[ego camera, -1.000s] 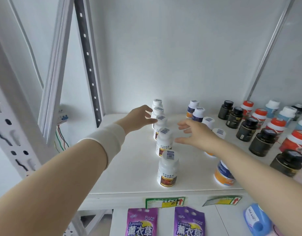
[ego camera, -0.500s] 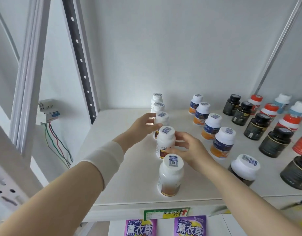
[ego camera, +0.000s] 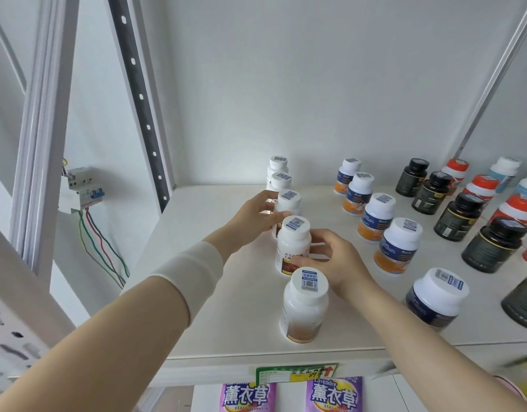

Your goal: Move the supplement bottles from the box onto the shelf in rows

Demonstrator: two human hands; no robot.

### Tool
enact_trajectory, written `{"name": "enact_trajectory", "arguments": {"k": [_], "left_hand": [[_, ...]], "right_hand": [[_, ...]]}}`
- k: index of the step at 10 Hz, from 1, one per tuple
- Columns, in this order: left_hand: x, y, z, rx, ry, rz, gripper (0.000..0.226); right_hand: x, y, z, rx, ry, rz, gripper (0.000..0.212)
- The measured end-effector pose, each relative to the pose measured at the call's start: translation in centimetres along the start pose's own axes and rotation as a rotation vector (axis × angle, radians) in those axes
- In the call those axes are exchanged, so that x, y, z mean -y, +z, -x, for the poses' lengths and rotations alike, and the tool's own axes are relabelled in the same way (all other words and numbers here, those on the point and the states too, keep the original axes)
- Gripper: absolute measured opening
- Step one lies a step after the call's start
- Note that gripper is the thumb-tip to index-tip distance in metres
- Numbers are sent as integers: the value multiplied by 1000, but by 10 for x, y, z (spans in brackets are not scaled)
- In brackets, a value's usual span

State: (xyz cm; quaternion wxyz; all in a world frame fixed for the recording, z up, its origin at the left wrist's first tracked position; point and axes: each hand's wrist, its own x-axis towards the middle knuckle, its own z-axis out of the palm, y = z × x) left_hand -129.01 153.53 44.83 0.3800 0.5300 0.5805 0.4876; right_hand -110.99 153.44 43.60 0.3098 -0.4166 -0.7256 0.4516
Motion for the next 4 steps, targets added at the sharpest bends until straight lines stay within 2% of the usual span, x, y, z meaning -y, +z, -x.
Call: {"name": "enact_trajectory", "arguments": {"k": [1,3,4], "left_hand": [[-1,0,2,-5,-5,-1,25],[-3,-6,3,21,-62,-102,53],[-19,-17,12,-78,15,-404,51]], "right_hand": [[1,0,1,5,12,-20,50],[5,-9,-1,89,61,31,71],[18,-23,11,17,0,213,69]]}}
